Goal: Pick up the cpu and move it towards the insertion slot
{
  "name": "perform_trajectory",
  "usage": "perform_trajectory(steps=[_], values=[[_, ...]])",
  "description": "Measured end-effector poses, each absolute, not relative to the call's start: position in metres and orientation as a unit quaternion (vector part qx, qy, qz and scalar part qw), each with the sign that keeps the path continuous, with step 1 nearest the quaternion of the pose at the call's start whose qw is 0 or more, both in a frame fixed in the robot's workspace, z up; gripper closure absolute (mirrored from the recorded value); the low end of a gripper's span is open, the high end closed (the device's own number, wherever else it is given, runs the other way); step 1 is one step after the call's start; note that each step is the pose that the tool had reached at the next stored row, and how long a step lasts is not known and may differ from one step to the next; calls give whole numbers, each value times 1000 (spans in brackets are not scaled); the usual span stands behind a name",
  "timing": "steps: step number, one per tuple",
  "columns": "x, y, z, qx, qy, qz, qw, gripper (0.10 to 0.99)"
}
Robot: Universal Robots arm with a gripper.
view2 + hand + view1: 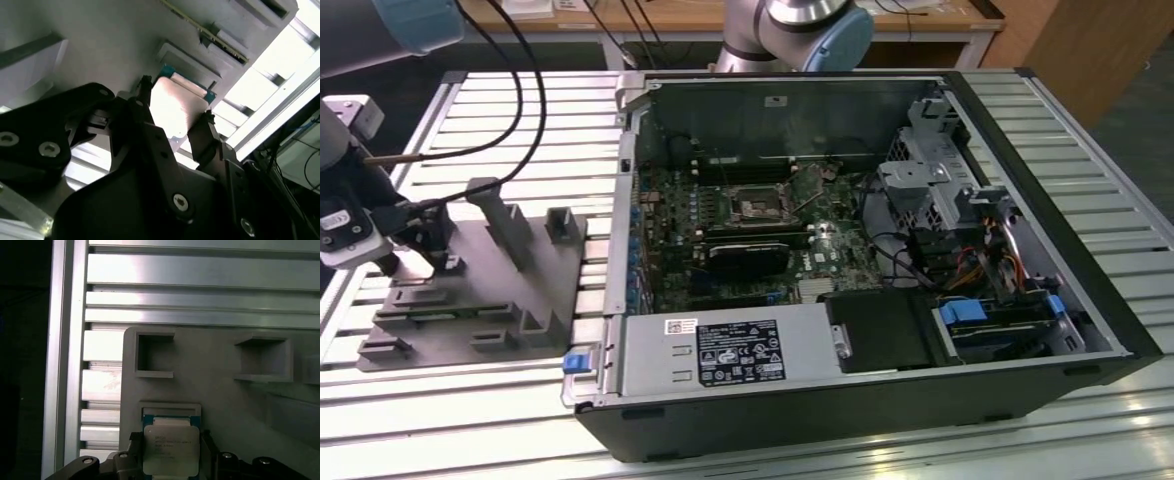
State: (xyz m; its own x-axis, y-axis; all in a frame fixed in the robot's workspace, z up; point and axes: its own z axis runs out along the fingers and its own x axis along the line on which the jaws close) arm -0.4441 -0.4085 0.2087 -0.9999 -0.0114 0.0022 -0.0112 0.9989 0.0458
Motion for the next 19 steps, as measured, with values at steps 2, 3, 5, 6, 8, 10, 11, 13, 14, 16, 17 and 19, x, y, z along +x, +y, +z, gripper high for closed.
perform_trajectory(steps=[2,3,5,6,8,10,11,13,14,16,17,19], values=[[-444,-409,210,6,-1000,-23,1,541],[-444,-409,211,6,-1000,-23,1,541],[-444,-409,213,6,-1000,-23,1,541],[-444,-409,215,6,-1000,-23,1,541],[-444,-409,217,6,-1000,-23,1,541],[-444,-409,219,6,-1000,-23,1,541],[-444,-409,220,6,-1000,-23,1,541],[-444,-409,221,6,-1000,-23,1,541],[-444,-409,222,6,-1000,-23,1,541],[-444,-409,224,6,-1000,-23,1,541],[-444,-409,225,6,-1000,-23,1,541],[-444,-409,226,6,-1000,-23,1,541]])
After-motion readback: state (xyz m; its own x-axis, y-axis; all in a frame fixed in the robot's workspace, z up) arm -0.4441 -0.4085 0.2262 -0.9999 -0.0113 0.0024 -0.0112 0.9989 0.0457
